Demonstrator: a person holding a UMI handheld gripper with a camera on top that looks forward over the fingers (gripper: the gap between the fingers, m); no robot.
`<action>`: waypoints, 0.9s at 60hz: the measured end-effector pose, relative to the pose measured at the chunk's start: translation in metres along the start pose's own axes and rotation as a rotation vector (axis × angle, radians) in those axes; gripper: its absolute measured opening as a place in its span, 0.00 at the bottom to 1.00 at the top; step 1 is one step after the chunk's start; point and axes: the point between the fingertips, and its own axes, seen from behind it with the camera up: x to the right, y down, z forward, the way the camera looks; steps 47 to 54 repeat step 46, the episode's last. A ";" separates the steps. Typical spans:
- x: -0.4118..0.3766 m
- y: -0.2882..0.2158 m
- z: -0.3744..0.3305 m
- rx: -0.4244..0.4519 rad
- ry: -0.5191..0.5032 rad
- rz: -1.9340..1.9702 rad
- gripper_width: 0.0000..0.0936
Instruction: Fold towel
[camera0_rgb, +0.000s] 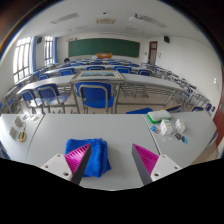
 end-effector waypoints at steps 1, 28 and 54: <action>-0.002 0.000 -0.007 0.004 -0.001 -0.001 0.91; -0.076 0.018 -0.207 0.113 0.004 -0.010 0.91; -0.089 0.028 -0.261 0.140 -0.002 -0.006 0.91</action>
